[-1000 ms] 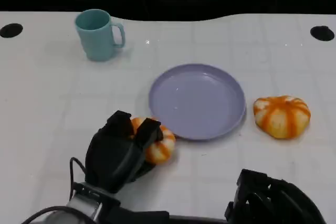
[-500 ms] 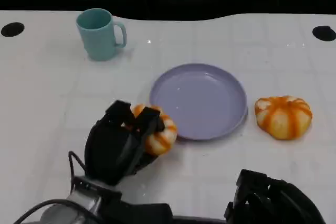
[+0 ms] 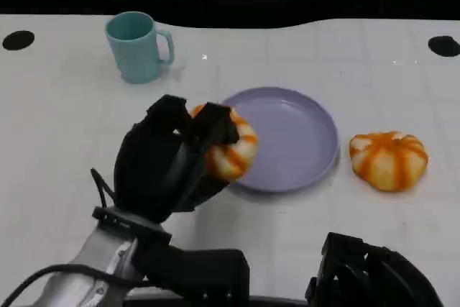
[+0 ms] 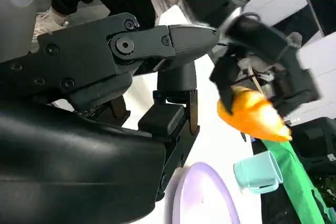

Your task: Grasp the bread from the table and place it into the plate.

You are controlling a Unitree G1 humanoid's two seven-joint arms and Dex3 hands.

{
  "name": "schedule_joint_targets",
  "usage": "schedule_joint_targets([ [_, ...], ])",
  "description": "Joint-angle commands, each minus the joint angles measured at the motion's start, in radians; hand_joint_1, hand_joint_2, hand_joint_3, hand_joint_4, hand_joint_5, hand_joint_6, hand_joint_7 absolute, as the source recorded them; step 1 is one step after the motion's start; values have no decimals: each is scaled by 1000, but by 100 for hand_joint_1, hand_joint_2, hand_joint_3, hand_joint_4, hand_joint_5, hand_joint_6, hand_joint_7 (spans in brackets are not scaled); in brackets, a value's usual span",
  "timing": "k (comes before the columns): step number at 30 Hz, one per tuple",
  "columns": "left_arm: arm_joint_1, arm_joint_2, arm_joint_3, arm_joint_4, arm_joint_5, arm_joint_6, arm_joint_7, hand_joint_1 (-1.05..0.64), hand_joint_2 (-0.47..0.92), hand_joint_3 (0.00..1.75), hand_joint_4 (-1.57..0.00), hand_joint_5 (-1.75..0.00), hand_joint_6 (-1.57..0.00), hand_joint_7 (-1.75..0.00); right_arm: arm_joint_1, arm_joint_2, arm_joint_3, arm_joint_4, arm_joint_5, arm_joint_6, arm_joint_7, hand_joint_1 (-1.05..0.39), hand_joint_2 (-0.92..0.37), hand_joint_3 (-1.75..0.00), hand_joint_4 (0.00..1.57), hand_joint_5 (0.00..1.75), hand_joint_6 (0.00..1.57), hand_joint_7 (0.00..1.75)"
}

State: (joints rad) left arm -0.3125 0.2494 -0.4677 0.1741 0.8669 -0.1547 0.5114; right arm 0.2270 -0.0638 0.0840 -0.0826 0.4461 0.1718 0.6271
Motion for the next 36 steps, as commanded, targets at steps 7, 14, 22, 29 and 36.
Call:
schedule_joint_targets([
  [7, -276, -99, -9, 325, -68, -58, -105, -12, 30, 120, -92, -175, -71, -175, -11, -2, -4, 32, 2, -27, 15, -69, -92, -28, 84, 159, 76, 136],
  [14, -413, -167, -36, 586, -77, -104, -80, -15, 36, 113, -94, -175, -73, -175, -5, -2, -2, 30, 1, -35, 14, -68, -92, -28, 84, 158, 76, 136],
  [22, -472, -218, -23, 720, -160, -140, -176, -22, 65, 69, -74, -162, -75, -89, -1, -3, 4, 19, -2, -31, 3, -68, -92, -29, 85, 158, 77, 137],
  [29, -474, -198, -46, 693, -174, -94, -355, -53, 92, 13, -39, -60, -40, -3, -4, -7, 2, 22, 3, -30, 8, -68, -92, -29, 85, 158, 76, 136],
  [36, -451, -162, -75, 556, -142, 42, -538, -97, 92, 39, -4, -31, -3, 0, -6, -1, -1, 31, 8, -36, 14, -68, -92, -29, 85, 158, 76, 135],
])
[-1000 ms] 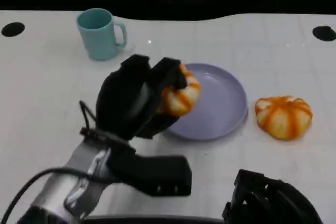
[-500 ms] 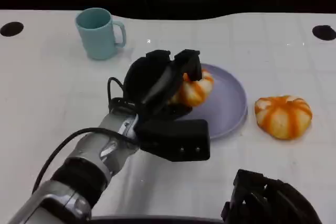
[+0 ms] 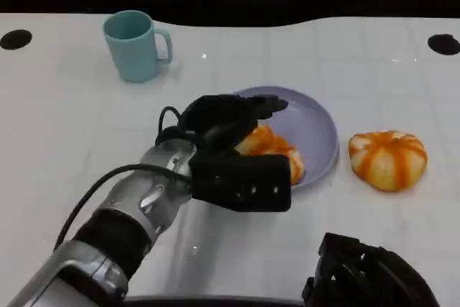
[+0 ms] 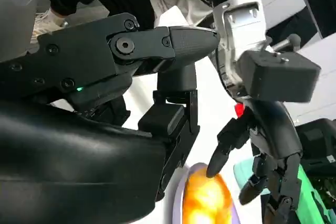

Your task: Grasp the bread from the table and place it into the plate.

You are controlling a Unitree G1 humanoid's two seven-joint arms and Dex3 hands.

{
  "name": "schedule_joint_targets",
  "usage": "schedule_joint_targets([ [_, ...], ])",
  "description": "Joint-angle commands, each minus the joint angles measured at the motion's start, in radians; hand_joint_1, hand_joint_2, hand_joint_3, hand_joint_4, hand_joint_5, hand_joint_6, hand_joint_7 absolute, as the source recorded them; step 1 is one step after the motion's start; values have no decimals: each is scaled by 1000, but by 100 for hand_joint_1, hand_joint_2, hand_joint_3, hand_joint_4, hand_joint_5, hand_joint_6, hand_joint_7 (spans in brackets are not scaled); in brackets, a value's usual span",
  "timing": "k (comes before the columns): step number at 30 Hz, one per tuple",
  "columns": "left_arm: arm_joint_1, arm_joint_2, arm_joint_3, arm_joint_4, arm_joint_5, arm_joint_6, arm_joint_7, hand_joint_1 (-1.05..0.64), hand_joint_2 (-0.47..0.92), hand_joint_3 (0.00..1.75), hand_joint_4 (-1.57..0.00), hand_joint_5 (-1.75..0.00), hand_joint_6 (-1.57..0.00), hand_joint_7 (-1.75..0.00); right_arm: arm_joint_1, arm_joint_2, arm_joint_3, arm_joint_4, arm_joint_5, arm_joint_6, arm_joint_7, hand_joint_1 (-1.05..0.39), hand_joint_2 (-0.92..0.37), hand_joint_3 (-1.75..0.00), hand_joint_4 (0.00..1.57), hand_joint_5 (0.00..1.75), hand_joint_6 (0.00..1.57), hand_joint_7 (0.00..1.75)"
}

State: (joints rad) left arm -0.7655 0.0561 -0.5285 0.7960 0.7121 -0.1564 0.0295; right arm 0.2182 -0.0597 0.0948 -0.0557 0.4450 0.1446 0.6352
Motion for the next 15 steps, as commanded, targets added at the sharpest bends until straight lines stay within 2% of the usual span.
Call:
schedule_joint_targets([
  [1, 8, 36, -15, -82, 14, 50, -62, -98, 92, 40, -3, -30, -2, 0, 3, -5, -12, 4, 10, -7, 5, -68, -92, -28, 85, 157, 77, 135],
  [8, 59, 72, 1, -185, -5, 46, -63, -104, 92, 47, -1, -27, 0, 0, 4, -7, -10, -1, 3, -7, 0, -69, -92, -29, 85, 157, 77, 133],
  [11, 109, 92, 28, -246, -34, 20, -47, -101, 92, 46, -4, -29, -3, -1, 4, -6, -10, -1, 7, -5, 1, -69, -92, -29, 85, 157, 77, 133],
  [15, 210, 94, 111, -307, -173, -79, -46, -86, 92, 31, -20, -38, -11, -5, 5, -5, -9, -4, 4, -7, -1, -68, -92, -29, 85, 157, 77, 133],
])
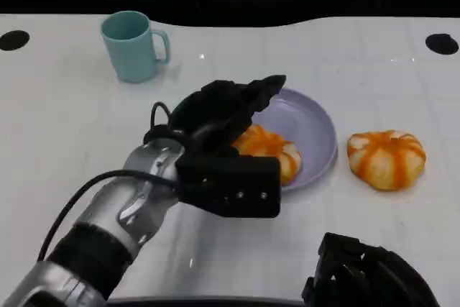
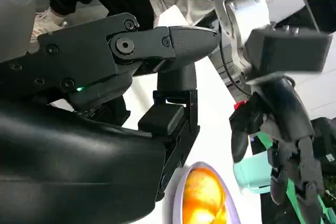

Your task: Grasp the bread from the table and place it into the plate.

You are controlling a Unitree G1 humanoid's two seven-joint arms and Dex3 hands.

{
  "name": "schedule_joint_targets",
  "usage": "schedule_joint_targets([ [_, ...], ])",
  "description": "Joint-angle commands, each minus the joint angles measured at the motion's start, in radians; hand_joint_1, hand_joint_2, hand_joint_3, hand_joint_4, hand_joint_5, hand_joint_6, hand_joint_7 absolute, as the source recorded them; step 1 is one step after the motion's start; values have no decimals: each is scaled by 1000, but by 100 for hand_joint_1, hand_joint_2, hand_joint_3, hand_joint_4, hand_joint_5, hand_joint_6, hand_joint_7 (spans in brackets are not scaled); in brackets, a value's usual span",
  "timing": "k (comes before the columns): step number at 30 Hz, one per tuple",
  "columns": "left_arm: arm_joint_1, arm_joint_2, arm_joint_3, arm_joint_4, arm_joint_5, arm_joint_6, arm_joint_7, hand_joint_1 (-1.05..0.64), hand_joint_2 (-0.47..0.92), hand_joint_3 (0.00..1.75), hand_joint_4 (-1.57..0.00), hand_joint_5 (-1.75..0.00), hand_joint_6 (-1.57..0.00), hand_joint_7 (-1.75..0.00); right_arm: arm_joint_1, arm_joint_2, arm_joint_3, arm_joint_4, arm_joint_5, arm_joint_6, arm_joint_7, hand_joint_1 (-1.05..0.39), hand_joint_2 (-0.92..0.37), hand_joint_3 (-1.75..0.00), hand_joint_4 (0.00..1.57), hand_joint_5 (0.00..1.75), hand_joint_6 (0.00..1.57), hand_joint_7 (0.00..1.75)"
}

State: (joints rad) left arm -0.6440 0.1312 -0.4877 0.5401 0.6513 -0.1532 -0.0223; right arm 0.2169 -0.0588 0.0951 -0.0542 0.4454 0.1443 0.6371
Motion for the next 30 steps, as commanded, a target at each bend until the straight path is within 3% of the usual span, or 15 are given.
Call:
schedule_joint_targets([
  [1, 121, 11, 99, -53, -166, -126, 10, -79, 92, 25, -28, -44, -16, -6, 6, -7, -9, -4, 4, -8, -1, -68, -92, -29, 85, 157, 77, 133],
  [4, 192, -16, 162, -54, -286, -222, 17, -68, 92, 15, -41, -60, -31, -10, 3, -7, -11, 0, 8, -5, 2, -68, -92, -29, 84, 157, 77, 133],
  [7, 255, -51, 220, -62, -420, -308, -15, -56, 92, 9, -35, -100, -47, -11, 1, -9, -13, 2, 7, -2, 0, -68, -92, -29, 84, 157, 77, 133],
  [11, 328, -78, 267, -105, -536, -353, -56, -49, 92, 9, -37, -123, -61, -19, 1, -10, -12, 3, 4, -4, 1, -68, -92, -29, 85, 158, 77, 134],
  [12, 348, -80, 275, -117, -559, -366, -69, -48, 92, 9, -39, -130, -62, -31, 1, -10, -11, 2, 1, -5, 0, -69, -92, -29, 85, 158, 77, 134],
  [13, 367, -82, 282, -128, -583, -377, -85, -46, 92, 10, -44, -145, -51, -70, 1, -11, -10, 2, -1, -6, -1, -69, -92, -29, 85, 158, 77, 134],
  [16, 441, -88, 301, -181, -674, -384, -148, -41, 92, 8, -47, -170, -29, -149, 3, -9, -8, 0, 0, -5, -1, -69, -92, -28, 84, 158, 77, 135],
  [18, 492, -90, 311, -225, -724, -370, -184, -38, 92, 9, -48, -173, -27, -168, 3, -8, -8, -1, 2, -4, -1, -69, -92, -28, 84, 158, 77, 135],
  [24, 655, -89, 321, -420, -893, -185, -281, -39, 91, 12, -67, -175, -42, -175, -1, -9, -8, 1, 2, -4, 1, -69, -92, -28, 84, 158, 77, 136],
  [30, 768, -91, 329, -547, -1043, -7, -367, -35, 88, 9, -66, -175, -50, -175, -6, -12, -8, 2, 6, 2, 3, -69, -92, -28, 84, 158, 77, 136],
])
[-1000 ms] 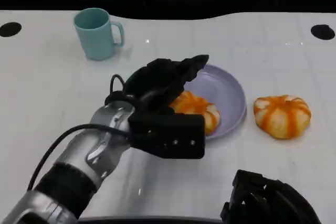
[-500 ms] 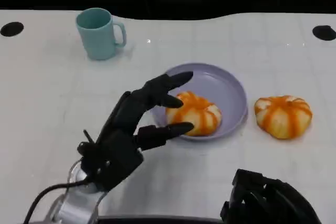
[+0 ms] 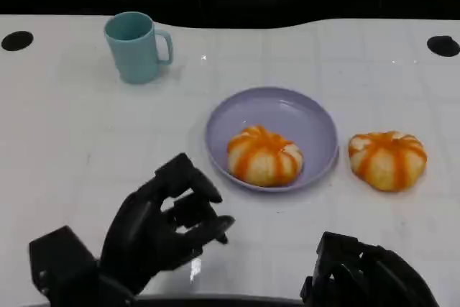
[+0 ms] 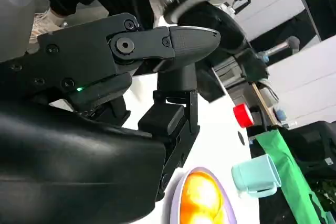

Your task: Grasp the bread from the table and place it into the plate.

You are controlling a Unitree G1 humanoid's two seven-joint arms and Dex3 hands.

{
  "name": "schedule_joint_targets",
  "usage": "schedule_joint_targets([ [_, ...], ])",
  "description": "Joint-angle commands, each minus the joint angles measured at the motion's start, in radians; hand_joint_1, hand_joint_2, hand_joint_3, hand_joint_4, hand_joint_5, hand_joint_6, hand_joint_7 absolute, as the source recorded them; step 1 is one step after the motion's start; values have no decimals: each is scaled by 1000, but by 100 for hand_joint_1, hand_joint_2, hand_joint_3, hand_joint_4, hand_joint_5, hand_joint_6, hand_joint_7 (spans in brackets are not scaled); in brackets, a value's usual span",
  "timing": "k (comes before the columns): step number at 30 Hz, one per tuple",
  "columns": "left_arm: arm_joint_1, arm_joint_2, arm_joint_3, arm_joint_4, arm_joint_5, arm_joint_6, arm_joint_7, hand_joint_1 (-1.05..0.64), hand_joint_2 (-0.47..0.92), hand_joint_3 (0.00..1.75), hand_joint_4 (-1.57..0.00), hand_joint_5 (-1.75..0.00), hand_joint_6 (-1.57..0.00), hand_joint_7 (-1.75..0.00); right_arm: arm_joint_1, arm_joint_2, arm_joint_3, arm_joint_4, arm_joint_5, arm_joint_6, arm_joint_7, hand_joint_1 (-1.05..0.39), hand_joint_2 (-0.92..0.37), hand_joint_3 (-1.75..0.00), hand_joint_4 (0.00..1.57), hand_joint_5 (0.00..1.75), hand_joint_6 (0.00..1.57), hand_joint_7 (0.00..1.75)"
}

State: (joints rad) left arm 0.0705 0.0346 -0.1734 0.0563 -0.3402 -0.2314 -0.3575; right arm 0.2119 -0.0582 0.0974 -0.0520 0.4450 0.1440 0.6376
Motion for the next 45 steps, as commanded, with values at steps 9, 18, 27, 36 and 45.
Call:
schedule_joint_targets([
  [9, 126, -25, 39, -102, -135, 173, -77, -28, 91, 11, -75, -175, -50, -175, -2, -12, -11, 0, 7, 0, 3, -69, -92, -27, 85, 157, 77, 135],
  [18, 138, -14, 56, -87, -133, 189, -148, -36, 86, 13, -78, -175, -54, -175, 2, -25, -26, -3, 13, 5, 6, -69, -92, -27, 86, 157, 77, 135],
  [27, 131, -27, 96, -58, -157, 211, -182, -36, 84, 18, -79, -175, -54, -175, -1, -35, -41, 5, 16, 6, 16, -70, -92, -27, 85, 159, 76, 136],
  [36, 121, -28, 106, -32, -143, 191, -204, -37, 81, 22, -78, -175, -54, -175, -3, -32, -49, 19, 16, -9, 20, -71, -92, -27, 85, 159, 76, 135],
  [45, 124, -14, 112, -31, -125, 187, -217, -35, 60, 62, -77, -175, -54, -175, -3, -23, -46, 22, 16, -18, 15, -71, -92, -27, 84, 161, 77, 136],
])
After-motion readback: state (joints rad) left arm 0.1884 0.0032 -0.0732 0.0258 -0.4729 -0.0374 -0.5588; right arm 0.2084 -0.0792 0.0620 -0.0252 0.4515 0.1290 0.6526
